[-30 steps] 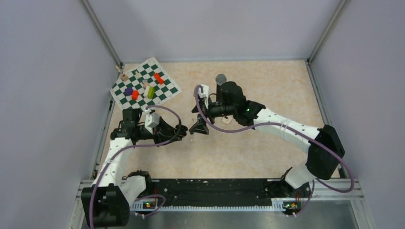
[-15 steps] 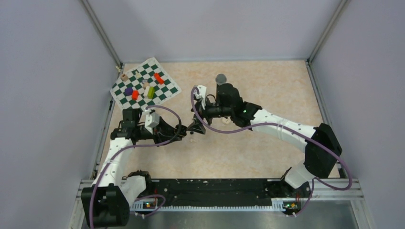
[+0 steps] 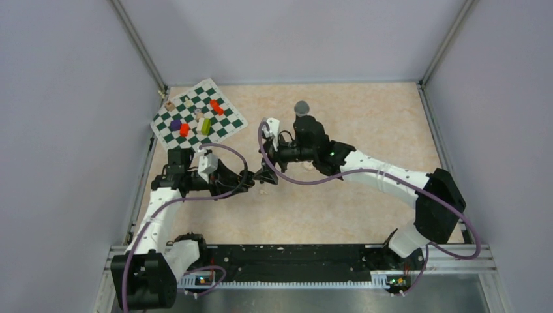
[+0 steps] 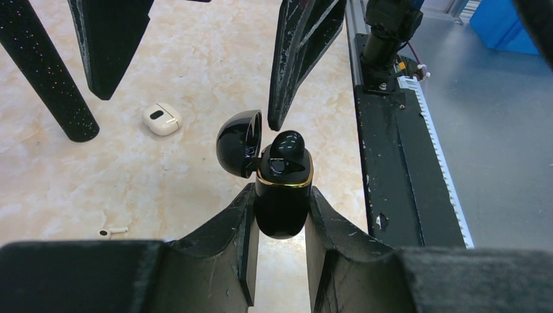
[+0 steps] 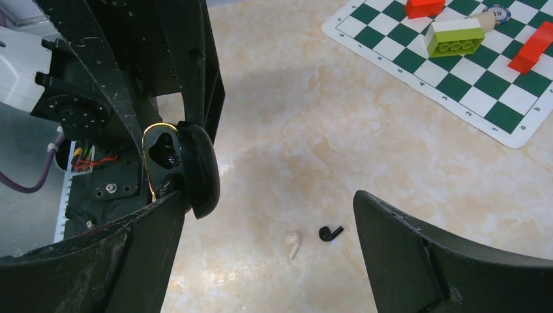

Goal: Insert the wireless bluetooth earbuds into the charging case
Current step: Open the charging case.

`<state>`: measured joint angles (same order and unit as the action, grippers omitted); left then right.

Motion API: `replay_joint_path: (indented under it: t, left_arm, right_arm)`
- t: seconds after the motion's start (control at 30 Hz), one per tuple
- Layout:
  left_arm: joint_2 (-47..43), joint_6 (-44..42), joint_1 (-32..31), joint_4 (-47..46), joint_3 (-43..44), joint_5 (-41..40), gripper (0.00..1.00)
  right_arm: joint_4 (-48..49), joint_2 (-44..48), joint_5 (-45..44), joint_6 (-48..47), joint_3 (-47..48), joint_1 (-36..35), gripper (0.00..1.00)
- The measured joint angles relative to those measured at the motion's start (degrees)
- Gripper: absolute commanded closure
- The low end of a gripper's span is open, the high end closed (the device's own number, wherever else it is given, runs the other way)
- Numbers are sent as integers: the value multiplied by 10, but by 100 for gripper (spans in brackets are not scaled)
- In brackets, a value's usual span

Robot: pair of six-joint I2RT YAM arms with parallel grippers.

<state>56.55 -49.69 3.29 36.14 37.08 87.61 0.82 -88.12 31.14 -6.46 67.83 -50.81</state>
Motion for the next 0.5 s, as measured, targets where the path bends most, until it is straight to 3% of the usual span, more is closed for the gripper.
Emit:
replay_joint_path:
  t: [0.5]
  left_arm:
    - [4,0,0,0,0,0,100]
  right_arm:
    - [-27,-1,17,-12,6,-1,1]
